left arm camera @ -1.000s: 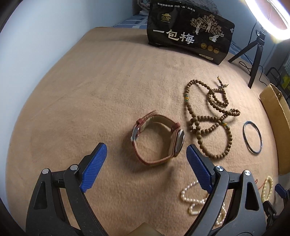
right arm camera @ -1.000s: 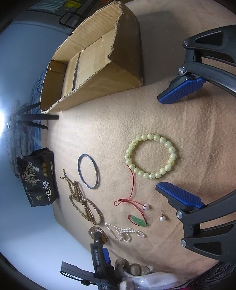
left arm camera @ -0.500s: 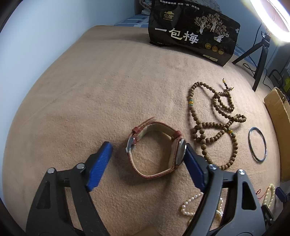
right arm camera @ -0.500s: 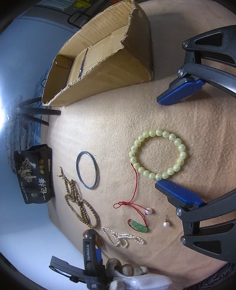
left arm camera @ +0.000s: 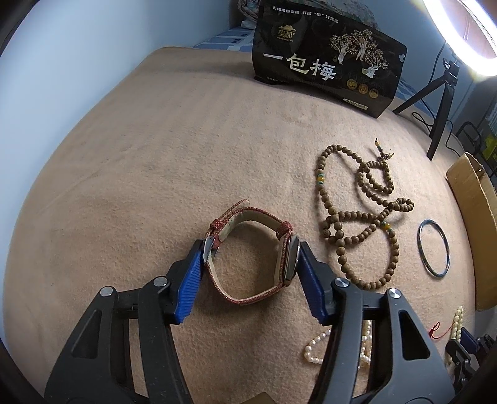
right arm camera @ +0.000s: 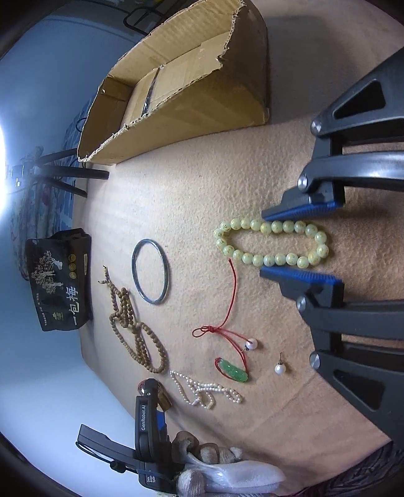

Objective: Organize jewelry
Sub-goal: 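Reach the left tool to the brown watch while the right tool reaches the yellow bead bracelet, then lift the watch with the left tool while the right tool carries the bracelet to the box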

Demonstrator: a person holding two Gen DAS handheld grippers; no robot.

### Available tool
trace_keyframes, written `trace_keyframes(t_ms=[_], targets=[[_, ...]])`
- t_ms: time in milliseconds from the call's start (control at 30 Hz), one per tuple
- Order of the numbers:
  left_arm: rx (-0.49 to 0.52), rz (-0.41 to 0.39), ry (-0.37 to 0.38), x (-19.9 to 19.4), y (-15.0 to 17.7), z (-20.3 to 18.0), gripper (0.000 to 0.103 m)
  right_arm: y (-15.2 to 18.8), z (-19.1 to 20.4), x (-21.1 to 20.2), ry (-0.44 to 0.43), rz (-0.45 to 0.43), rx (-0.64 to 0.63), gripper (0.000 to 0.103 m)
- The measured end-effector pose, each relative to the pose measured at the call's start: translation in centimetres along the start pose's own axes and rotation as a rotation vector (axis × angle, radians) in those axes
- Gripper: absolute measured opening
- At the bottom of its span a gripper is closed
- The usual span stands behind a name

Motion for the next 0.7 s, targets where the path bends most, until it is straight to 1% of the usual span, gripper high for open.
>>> trace_keyframes(t_ms=[100,167,400,500,533,567,700], targets=[[-0.003,-0.005,0.003,-0.3,-0.1,0.1,0.059,0.0,-0.1,-0.1,-0.012,0.002,0.009,0.016],[-0.002,-0.015,0.001,-0.7,-0.3,0.2,0.059,0.0,-0.1,-0.2,-0.017,0.003,0.011,0.013],[-0.01,-0.034,-0.005,-1.6,-0.6,0.7,0.059,0.2,0.0,-0.3,-0.017,0.005,0.01,0.013],[-0.014,-0.053,-0.006,-2.4,-0.9,0.9,0.059,-0.1,0.1,-0.9,-0.014,-0.012,0.009,0.012],[-0.016,-0.059,-0.004,-2.7,-1.1,0.9,0.059,-0.2,0.1,-1.3,-0.011,-0.023,0.002,0.007],[-0.019,-0.066,-0.001,-3.0,-1.2,0.9,0.059,-0.5,0.2,-1.7,-0.004,-0.036,-0.005,0.005],[-0.016,-0.089,0.008,-4.0,-1.6,0.6,0.059,-1.2,0.3,-2.8,0.007,-0.069,-0.019,0.005]])
Point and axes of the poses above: each gripper's, at about its wrist camera, not at the fingertips, and x roughly the way its jaws point, z to its left, y to its underside, the point moved 10 cm from there along x, roughly the way its jaws point, and after that the axes turned 2 degrees about x, right-handed, at the moved point
